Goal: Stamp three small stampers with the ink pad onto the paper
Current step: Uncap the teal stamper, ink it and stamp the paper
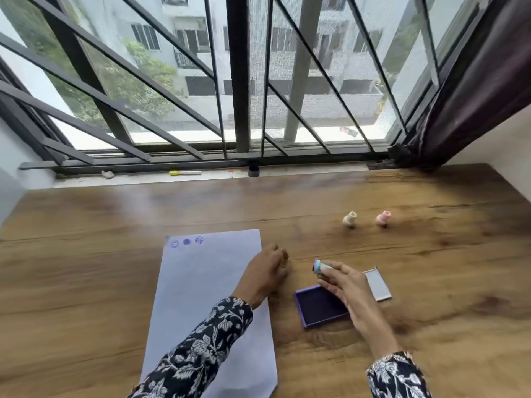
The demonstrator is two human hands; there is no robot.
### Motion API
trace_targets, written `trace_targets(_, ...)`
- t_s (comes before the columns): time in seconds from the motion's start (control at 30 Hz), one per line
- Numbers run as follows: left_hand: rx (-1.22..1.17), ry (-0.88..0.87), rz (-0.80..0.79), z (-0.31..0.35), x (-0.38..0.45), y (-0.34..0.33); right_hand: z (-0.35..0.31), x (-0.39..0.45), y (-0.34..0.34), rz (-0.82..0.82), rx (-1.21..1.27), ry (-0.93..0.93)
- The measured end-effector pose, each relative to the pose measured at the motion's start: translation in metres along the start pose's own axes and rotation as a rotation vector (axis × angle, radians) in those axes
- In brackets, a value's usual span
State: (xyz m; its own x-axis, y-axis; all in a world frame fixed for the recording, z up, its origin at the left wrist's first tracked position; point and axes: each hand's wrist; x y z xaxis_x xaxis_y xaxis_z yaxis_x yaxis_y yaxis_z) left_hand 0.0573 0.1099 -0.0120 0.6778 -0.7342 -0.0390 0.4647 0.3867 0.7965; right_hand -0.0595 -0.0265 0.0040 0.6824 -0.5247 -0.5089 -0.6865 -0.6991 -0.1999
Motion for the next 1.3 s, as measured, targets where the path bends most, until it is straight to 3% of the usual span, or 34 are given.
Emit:
trace_targets(0.1, -0.486, 0.206, 0.048, 0.01, -0.002, 0.002, -0.001, 0.002, 0.005, -0.06, -0.143, 0.086)
trace_targets(0.17, -0.905, 0.295, -0.01, 0.018, -0.005, 0.0, -0.006, 0.003, 0.006, -0.097, -0.264, 0.192)
trace_targets(0.27, -1.174, 0.337, -0.063, 0.027, -0.009, -0.002, -0.016, 0.005, 0.007, -0.151, -0.363, 0.312)
trace_targets(0.6, -1.186, 0.307, -0.047, 0.045, 0.001, 0.004, -0.046, 0.007, 0.01, -0.22, -0.529, 0.458)
trace_targets(0.73, -1.181, 0.231, -0.002, 0.049, 0.004, 0.006, -0.055, 0.008, 0.007, -0.256, -0.446, 0.372)
trace_targets(0.87, -1.225, 0.248, 0.018, 0.052, 0.01, -0.002, -0.054, 0.015, 0.006, -0.187, -0.48, 0.375)
trace_targets(1.03, -1.401, 0.319, 0.114, 0.045, 0.015, -0.013, -0.04, 0.029, 0.011, -0.202, -0.173, 0.208)
trace_targets(1.13, -1.254, 0.298, 0.118, 0.04, 0.021, -0.018, -0.028, 0.039, 0.01, -0.213, -0.221, 0.245)
trace_targets(1.3, -0.768, 0.231, 0.228, 0.032, 0.048, -0.017, -0.028, 0.072, -0.001, -0.09, -0.43, 0.369)
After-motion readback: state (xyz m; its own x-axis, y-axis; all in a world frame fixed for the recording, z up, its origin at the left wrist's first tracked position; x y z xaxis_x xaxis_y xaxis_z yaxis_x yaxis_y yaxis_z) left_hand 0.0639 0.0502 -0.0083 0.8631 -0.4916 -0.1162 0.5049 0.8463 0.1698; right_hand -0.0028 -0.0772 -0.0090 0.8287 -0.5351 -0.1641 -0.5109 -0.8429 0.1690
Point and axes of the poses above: each hand's wrist, its own x-axis towards the middle knuckle, its own y-axis out of the back of the hand, z = x × y, and after that the axes turned 2 degrees about x, right-handed
